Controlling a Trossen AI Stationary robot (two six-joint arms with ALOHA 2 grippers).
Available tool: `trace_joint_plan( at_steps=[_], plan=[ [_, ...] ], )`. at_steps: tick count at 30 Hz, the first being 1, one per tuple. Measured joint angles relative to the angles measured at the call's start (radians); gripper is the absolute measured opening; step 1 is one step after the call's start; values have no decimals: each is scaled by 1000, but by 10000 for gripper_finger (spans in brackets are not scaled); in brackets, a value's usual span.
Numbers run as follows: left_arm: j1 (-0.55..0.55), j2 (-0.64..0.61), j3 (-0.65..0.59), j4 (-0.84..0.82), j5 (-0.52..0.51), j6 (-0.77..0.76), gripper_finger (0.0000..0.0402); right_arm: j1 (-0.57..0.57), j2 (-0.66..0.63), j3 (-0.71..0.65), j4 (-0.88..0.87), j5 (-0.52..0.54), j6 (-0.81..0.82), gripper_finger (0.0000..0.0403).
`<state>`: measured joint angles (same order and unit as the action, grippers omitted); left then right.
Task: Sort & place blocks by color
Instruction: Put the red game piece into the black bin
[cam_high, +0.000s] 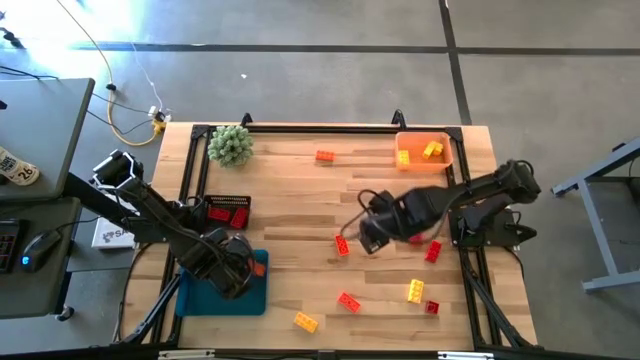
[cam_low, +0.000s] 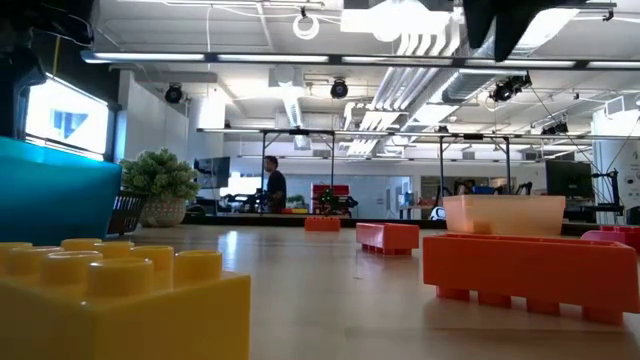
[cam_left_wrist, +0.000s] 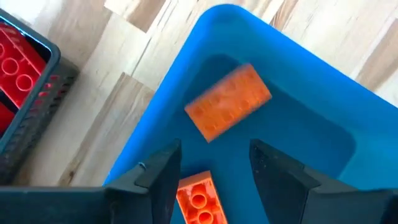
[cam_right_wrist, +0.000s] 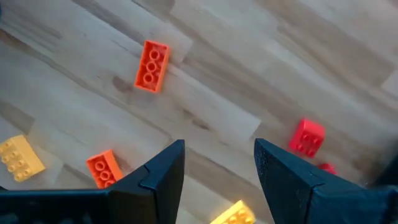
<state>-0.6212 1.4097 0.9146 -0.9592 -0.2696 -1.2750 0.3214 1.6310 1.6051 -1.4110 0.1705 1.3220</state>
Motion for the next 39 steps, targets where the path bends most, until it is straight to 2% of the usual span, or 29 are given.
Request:
trace_joint_plan(
  at_steps=[9, 19, 23, 30, 39],
  plan=[
    [26, -24, 0, 3, 17, 41, 169, 166, 0, -12, -43, 124, 322, 181],
    [60, -141, 0, 17, -38, 84, 168, 256, 1, -196, -36, 104, 553, 181],
    [81, -204, 1, 16, -78, 84, 168, 256, 1, -248, -32, 59, 563, 181],
    [107, -310, 1, 46, -163, 84, 168, 240, 0, -285, -30, 55, 557, 181],
    [160, -379, 1, 154, -251, 181, 168, 180, -13, -345, -44, 44, 430, 181]
  ],
)
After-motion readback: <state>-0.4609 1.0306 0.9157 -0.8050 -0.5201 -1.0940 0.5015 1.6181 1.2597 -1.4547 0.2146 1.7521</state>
